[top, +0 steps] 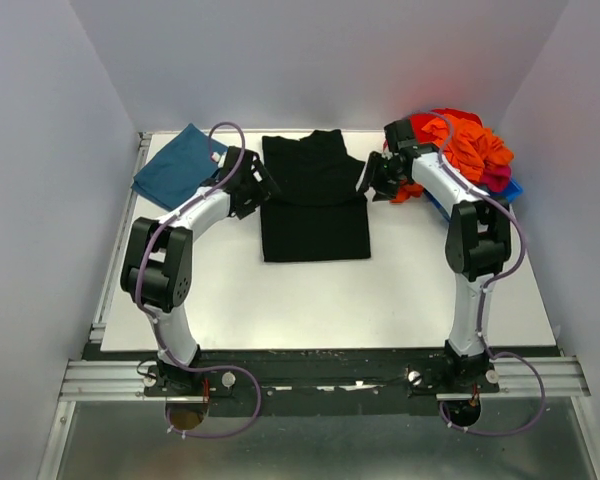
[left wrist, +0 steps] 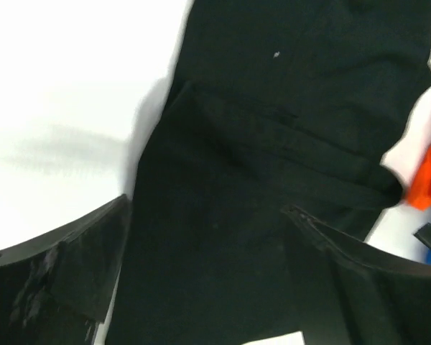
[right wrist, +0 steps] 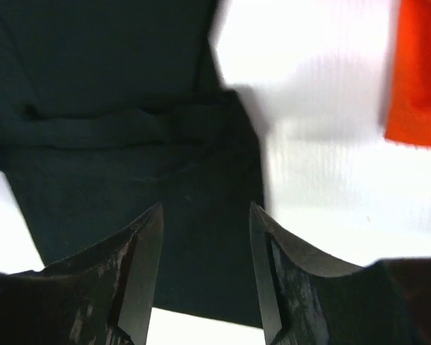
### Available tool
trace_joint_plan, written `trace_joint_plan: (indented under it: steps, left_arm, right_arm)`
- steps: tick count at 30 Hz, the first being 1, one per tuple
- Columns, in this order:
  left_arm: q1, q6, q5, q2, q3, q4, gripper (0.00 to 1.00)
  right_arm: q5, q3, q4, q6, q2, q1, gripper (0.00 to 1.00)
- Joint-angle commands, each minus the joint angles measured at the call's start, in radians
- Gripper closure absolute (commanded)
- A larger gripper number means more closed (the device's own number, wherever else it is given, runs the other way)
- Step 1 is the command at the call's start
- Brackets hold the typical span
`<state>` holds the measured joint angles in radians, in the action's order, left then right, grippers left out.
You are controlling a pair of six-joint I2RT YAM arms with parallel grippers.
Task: Fold and stack the t-shirts
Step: Fold the folded rectangular tshirt in 1/3 of the way, then grab one side of the 2/3 rectangular tshirt with both arms
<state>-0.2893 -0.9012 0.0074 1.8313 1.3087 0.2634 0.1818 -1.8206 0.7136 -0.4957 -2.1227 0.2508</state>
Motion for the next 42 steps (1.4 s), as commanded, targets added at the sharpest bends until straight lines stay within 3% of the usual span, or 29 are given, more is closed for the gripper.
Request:
trace_joint_plan:
  steps: [1, 6, 12, 22, 28, 31, 33, 37, 39, 41, 42]
  left_arm:
    - [0.006, 0.038, -0.034, -0.076, -0.069, 0.008, 0.01]
    - [-0.014, 0.024, 0.038, -0.245, -0.337, -0.061, 0.04]
    - [-0.031, -0.002, 0.144, -0.36, -0.564, -0.139, 0.32]
    - [-0.048, 0.01, 0.177, -0.28, -0.575, -0.153, 0.43]
    - [-0.048, 0.004, 0.148, -0.259, -0.575, -0.118, 0.45]
    - [-0.048, 0.005, 0.149, -0.248, -0.577, -0.13, 0.46]
    - [-0.048, 0.008, 0.155, -0.231, -0.568, -0.133, 0.48]
    - [-0.048, 0.005, 0.167, -0.198, -0.554, -0.15, 0.57]
    - [-0.048, 0.002, 0.177, -0.181, -0.552, -0.164, 0.69]
    - [-0.047, 0.007, 0.174, -0.167, -0.54, -0.161, 1.0]
    - [-0.045, 0.011, 0.158, -0.165, -0.534, -0.15, 1.0]
  right_arm:
    - [0.012, 0.177, -0.058, 0.0, 0.119, -0.012, 0.41]
    - [0.091, 0.565, -0.253, -0.012, 0.318, -0.005, 0.43]
    - [0.119, 0.78, -0.33, -0.001, 0.382, 0.007, 0.51]
    - [0.169, 0.824, -0.373, -0.007, 0.317, 0.021, 0.61]
    - [0.193, 0.831, -0.381, -0.009, 0.303, 0.033, 0.73]
    - [0.186, 0.827, -0.379, -0.004, 0.299, 0.035, 0.84]
    - [0.189, 0.825, -0.376, -0.004, 0.294, 0.036, 0.9]
    - [0.196, 0.819, -0.373, -0.003, 0.293, 0.039, 0.94]
    - [0.196, 0.816, -0.368, -0.003, 0.299, 0.041, 0.98]
    - [0.197, 0.816, -0.365, -0.004, 0.313, 0.042, 0.99]
    - [0.196, 0.819, -0.364, -0.003, 0.326, 0.044, 0.99]
